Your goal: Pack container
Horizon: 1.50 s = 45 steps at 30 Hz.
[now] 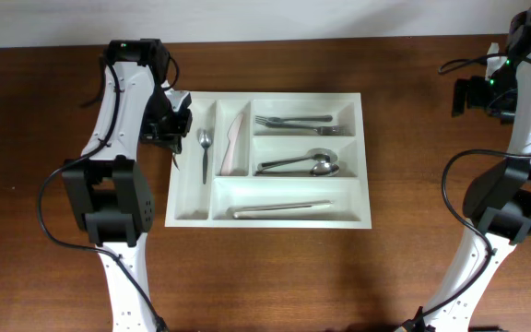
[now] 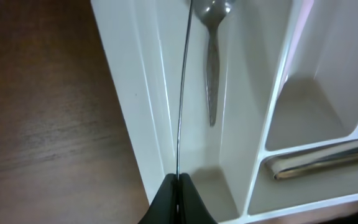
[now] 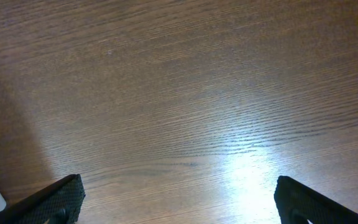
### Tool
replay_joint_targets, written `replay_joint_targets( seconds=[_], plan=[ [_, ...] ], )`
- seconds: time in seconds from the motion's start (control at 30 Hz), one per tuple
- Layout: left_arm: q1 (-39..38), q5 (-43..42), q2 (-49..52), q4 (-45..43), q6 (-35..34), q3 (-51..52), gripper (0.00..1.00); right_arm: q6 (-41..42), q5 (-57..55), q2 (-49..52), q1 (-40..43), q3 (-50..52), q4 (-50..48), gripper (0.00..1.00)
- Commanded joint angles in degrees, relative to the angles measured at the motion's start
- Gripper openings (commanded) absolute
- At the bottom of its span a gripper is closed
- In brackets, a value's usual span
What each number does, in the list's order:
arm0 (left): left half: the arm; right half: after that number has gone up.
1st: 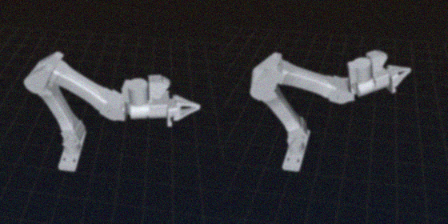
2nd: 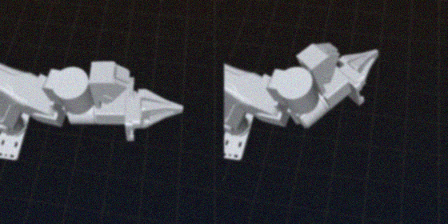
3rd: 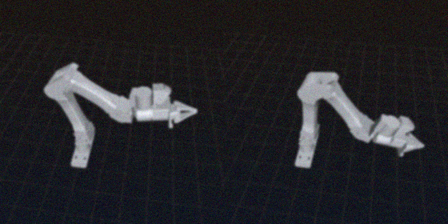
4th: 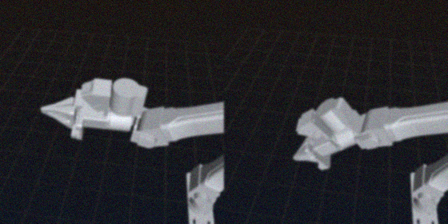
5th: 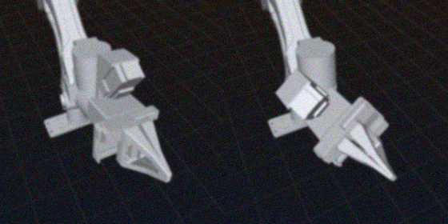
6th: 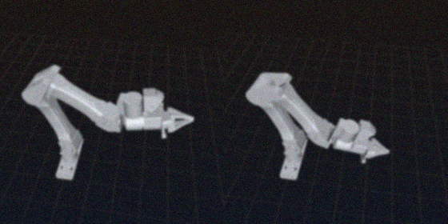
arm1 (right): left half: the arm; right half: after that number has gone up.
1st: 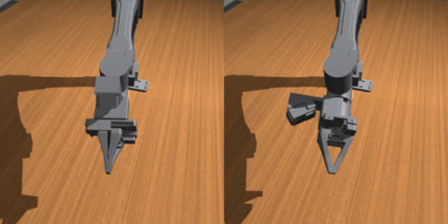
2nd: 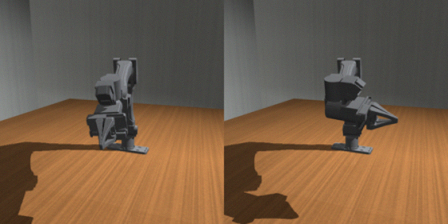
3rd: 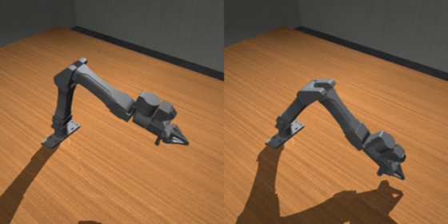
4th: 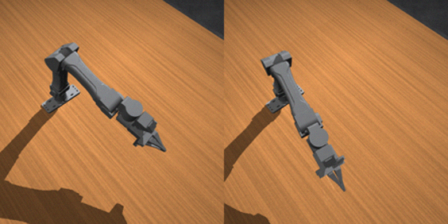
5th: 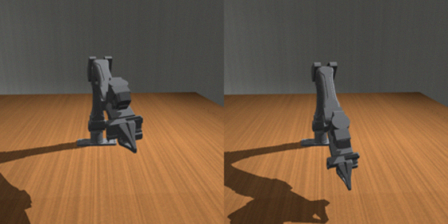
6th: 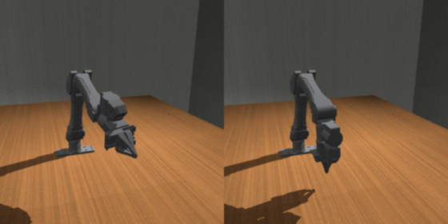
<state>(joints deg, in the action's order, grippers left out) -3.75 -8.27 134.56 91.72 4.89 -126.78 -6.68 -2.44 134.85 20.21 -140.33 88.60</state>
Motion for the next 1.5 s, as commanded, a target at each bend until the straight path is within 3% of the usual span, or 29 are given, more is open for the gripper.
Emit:
replay_joint_targets(
  seconds=[0.0, 0.1, 0.2, 0.47, 0.6, 0.63, 0.7, 0.73, 0.9, 1.17, 1.27, 1.47],
  plan=[
    [-1.46, -0.07, -0.70, -0.87, -0.72, 0.24, 0.03, -0.37, 0.35, -0.22, 0.07, 0.24, 0.02, 0.99],
    [-2.62, -0.04, -0.70, -1.09, -0.72, 0.24, 0.08, -0.35, 0.35, -0.22, 0.07, 0.24, 0.02, 0.99],
    [-3.63, -0.04, -0.70, -1.20, -0.74, 0.26, 0.19, -0.37, 0.35, -0.22, 0.07, 0.24, 0.02, 0.99],
    [-3.96, 0.22, -0.72, -3.41, -0.72, 0.22, 0.27, -0.37, 0.35, -0.22, 0.07, 0.24, 0.02, 0.99],
    [-2.86, 1.29, -1.03, -2.71, -0.68, -2.38, 0.38, -0.37, 0.35, -0.22, 0.07, 0.24, 0.02, 0.99],
    [-2.32, 1.33, -1.22, -2.01, -0.61, -4.26, 0.44, -0.35, 0.35, -0.22, 0.07, 0.24, 0.02, 0.99],
    [-1.36, 1.38, -1.64, -0.74, 0.00, -7.50, 0.68, -0.37, 0.35, -0.22, 0.07, 0.24, 0.02, 0.99],
    [-0.90, 1.75, -2.01, -0.04, -0.04, -9.31, 1.00, -0.37, 0.35, -0.22, 0.07, 0.24, 0.02, 0.99],
    [1.38, 1.84, -5.03, 5.01, -0.26, -19.02, 0.99, -0.37, 0.35, -0.22, 0.07, 0.24, 0.02, 0.99],
    [1.62, 1.38, -22.88, 4.98, -1.88, -18.40, 0.99, -0.37, 0.35, -0.22, 0.07, 0.24, 0.02, 0.99],
    [1.62, 5.09, -33.00, 4.98, -3.72, -14.16, 0.99, -0.37, 0.35, -0.22, 0.07, 0.24, 0.02, 0.99],
    [0.46, 4.63, -55.74, 3.15, -8.72, 3.67, 0.99, -0.37, 0.35, -0.22, 0.07, 0.24, 0.02, 0.99]
  ],
)
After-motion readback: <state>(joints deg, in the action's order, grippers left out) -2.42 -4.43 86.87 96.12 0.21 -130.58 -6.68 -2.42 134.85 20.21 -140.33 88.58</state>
